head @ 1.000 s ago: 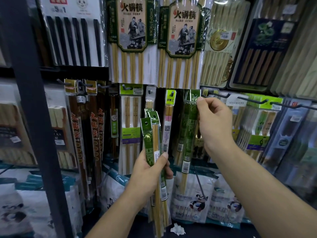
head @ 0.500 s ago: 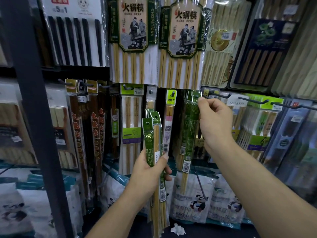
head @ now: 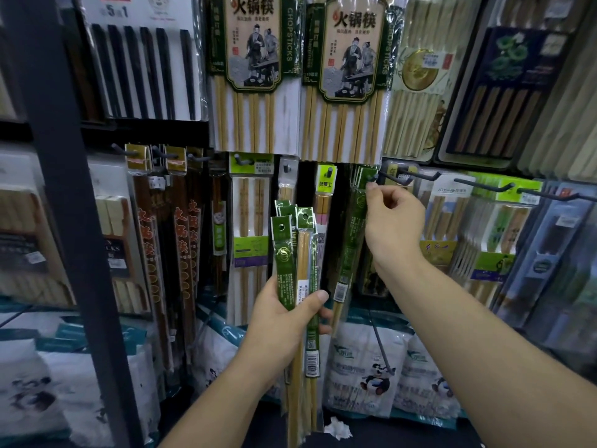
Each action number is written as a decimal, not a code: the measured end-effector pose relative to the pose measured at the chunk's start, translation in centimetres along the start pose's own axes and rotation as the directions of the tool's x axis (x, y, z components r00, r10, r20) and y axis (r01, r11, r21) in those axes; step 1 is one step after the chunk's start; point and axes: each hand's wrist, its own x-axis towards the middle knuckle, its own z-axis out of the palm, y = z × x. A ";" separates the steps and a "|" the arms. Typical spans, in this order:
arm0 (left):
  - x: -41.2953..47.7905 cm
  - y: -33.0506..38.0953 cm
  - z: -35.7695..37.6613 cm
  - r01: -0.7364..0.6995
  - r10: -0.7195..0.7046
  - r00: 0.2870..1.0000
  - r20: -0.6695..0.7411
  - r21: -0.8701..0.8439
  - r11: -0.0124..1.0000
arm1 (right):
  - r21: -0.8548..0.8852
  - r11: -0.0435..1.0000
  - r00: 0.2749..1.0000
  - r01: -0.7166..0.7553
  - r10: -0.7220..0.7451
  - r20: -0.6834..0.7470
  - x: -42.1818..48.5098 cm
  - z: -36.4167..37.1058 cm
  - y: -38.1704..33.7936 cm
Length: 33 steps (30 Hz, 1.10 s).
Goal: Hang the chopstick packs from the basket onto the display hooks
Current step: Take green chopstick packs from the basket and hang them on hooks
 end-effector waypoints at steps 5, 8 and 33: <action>-0.2 0.4 0.0 0.009 -0.009 1.000 -0.005 0.020 1.000 | 0.009 0.999 0.998 -0.039 0.040 -0.056 0.3 0.6 0.7; -0.2 0.5 -0.1 0.020 -0.020 1.000 0.000 0.011 1.000 | 0.051 0.996 0.994 -0.074 0.077 -0.075 -0.9 0.3 0.6; -0.2 0.1 -0.1 -0.003 0.004 1.000 -0.020 0.045 0.999 | 0.185 0.983 0.995 -0.008 -0.010 0.097 -2.3 -2.7 -3.0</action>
